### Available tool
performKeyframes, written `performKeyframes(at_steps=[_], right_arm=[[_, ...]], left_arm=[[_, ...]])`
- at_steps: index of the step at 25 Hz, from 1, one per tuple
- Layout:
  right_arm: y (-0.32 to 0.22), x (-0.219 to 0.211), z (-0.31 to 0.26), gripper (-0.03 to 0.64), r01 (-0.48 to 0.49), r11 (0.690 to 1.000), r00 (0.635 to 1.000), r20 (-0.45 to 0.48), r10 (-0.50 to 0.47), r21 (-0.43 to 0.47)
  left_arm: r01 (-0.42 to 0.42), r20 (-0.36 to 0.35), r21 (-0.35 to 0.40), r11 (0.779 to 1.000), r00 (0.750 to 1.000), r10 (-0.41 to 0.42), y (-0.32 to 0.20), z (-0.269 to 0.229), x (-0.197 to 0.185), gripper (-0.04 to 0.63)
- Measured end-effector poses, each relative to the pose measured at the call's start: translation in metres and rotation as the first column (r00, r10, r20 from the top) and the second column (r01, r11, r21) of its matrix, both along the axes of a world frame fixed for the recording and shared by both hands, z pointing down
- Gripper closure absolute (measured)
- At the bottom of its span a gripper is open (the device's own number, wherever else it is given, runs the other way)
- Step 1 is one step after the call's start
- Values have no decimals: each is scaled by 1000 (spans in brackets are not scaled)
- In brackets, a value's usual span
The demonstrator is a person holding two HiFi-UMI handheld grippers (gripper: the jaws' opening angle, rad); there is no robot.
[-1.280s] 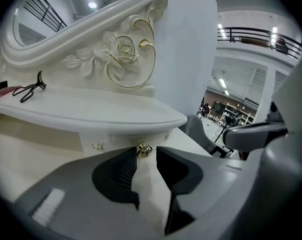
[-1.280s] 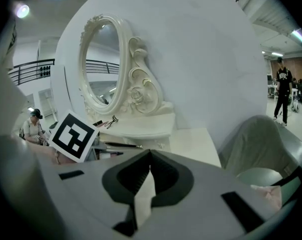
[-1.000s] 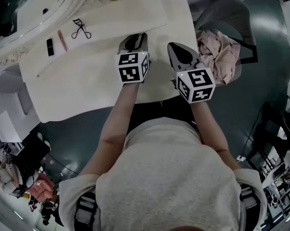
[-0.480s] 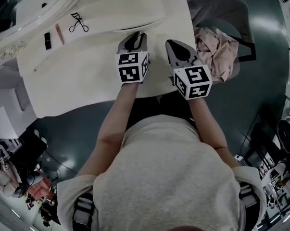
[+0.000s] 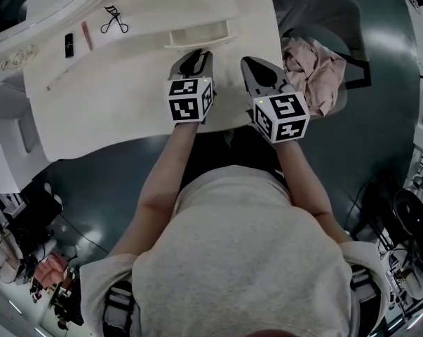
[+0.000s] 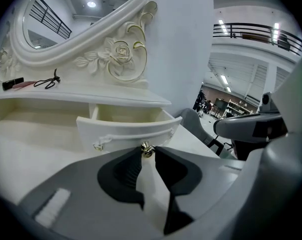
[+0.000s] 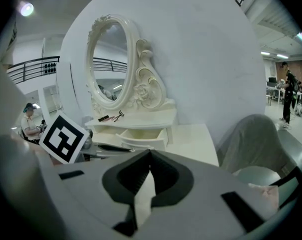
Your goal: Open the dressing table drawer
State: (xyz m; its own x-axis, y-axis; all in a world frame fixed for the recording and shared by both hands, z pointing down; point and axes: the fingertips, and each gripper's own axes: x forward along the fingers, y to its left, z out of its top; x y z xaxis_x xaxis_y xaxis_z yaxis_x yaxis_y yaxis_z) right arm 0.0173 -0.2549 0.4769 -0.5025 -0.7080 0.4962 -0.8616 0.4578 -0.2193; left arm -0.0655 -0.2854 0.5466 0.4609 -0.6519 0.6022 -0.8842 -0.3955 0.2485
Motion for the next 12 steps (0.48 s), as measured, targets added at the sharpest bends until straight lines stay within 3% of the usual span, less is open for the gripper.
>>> performKeyframes(at_steps=[12], right_arm=[[18, -3, -4, 609, 33, 999, 999, -9, -33, 9]], left_arm=[[23, -12, 2, 1000, 1000, -23, 19, 0, 0, 505]])
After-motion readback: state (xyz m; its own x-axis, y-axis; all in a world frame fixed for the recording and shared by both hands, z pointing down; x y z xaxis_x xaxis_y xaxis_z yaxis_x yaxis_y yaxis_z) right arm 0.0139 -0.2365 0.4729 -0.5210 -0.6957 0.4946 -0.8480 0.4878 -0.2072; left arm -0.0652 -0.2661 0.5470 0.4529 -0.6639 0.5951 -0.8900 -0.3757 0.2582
